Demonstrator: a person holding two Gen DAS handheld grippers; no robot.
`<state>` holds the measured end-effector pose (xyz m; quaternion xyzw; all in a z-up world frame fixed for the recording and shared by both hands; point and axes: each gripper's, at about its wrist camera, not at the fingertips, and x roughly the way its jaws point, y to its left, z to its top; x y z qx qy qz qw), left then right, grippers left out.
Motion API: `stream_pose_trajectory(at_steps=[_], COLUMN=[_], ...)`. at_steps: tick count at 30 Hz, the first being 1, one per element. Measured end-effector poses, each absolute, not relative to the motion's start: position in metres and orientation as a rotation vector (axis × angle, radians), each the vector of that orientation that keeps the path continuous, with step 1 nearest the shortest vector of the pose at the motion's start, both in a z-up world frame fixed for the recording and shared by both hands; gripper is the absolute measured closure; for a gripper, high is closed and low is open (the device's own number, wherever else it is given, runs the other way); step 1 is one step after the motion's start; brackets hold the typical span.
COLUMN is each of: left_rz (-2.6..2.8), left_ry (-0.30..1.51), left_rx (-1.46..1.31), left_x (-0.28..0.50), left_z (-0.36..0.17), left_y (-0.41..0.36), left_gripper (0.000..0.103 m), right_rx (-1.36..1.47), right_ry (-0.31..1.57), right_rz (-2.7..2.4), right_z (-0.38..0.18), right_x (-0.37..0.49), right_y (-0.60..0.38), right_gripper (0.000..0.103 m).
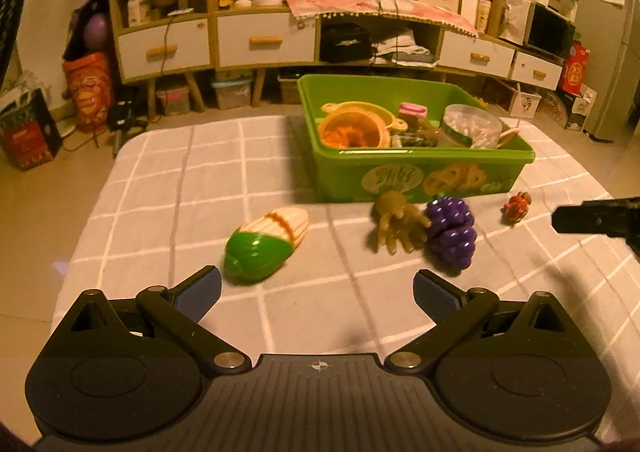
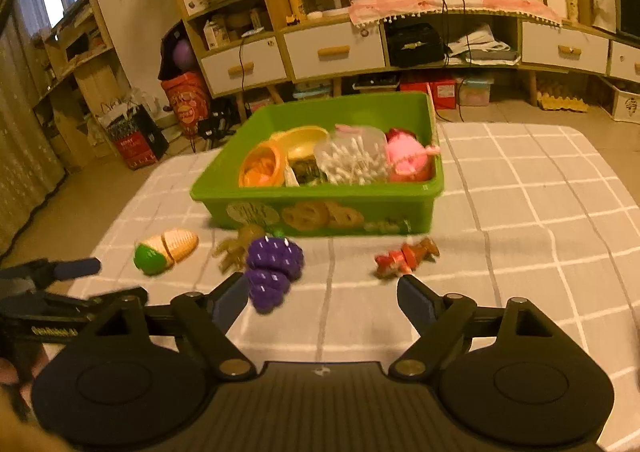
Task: Organize rigid objects
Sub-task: 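Lower the left tool onto the corn while the right tool approaches the red figure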
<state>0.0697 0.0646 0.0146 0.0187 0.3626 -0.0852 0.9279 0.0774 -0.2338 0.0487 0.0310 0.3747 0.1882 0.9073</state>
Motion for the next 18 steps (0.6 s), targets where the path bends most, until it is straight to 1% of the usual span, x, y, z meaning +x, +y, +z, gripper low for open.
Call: stream_pose_trajectory(at_steps=[9, 14, 18], left_rz=[-0.123, -0.112, -0.11], left_ry=[0.712, 0.706, 0.713], left_rx=[0.091, 0.146, 0.184], left_x=[0.065, 0.068, 0.075], left_z=[0.006, -0.018, -0.032], left_y=[0.076, 0.079, 0.075], left_gripper=[0.002, 0.002, 0.002], right_rx=[-0.052, -0.042, -0.034], right_ry=[0.812, 0.849, 0.818], right_rz=[0.404, 0.355, 0.302], right_z=[0.019, -0.007, -0.011], right_x=[0.064, 0.067, 0.077], right_y=[-0.227, -0.243, -0.251], right_gripper=[0.045, 0.045, 0.044])
